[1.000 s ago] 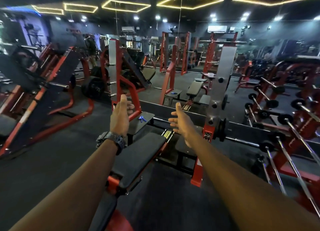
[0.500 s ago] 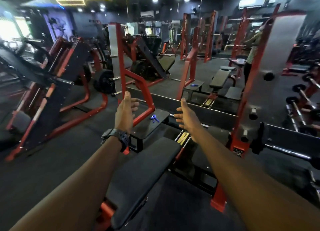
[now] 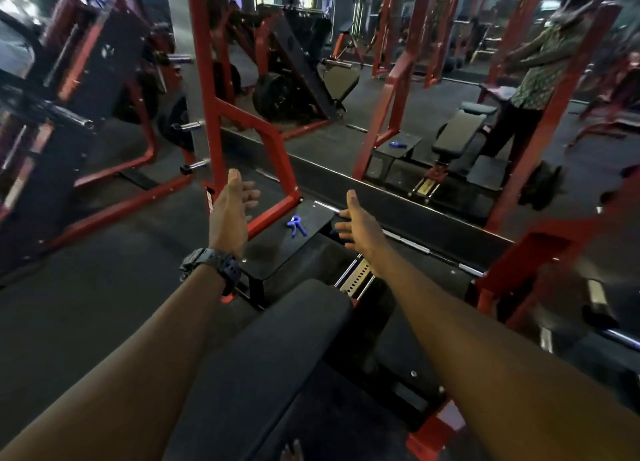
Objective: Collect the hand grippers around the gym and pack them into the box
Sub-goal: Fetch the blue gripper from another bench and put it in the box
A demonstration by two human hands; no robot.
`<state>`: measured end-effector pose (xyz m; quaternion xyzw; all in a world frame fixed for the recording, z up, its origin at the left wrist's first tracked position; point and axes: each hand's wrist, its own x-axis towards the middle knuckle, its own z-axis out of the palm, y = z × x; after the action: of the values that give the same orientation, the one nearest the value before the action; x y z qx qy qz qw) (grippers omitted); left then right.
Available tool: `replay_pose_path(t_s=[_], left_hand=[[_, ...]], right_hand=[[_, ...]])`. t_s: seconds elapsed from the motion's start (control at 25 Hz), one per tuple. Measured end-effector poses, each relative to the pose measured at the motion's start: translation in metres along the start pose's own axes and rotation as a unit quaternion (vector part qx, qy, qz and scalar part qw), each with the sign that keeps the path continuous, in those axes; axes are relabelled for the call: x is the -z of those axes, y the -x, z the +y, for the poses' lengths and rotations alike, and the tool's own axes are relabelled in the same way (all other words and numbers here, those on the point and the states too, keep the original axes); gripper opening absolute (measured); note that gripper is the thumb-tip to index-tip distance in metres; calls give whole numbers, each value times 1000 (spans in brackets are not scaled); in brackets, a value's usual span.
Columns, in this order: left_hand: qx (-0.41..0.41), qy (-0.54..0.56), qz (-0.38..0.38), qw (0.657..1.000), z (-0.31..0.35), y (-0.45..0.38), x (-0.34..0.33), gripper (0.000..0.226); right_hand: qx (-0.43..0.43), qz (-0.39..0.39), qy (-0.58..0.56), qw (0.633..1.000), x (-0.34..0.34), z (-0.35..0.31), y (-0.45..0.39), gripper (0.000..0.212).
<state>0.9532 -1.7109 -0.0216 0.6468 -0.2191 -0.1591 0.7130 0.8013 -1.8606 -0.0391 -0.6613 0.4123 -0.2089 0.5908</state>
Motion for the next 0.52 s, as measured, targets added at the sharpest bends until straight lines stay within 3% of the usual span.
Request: replay_pose_path(t_s=[0.28, 0.52], left_hand=[[55, -11, -9, 998, -64, -168, -43, 63], [99, -11, -12, 995, -116, -257, -69, 57]], right_hand=[[-43, -13, 16, 999, -32, 5, -178, 74], [-72, -20, 31, 997, -58, 23, -299, 77]])
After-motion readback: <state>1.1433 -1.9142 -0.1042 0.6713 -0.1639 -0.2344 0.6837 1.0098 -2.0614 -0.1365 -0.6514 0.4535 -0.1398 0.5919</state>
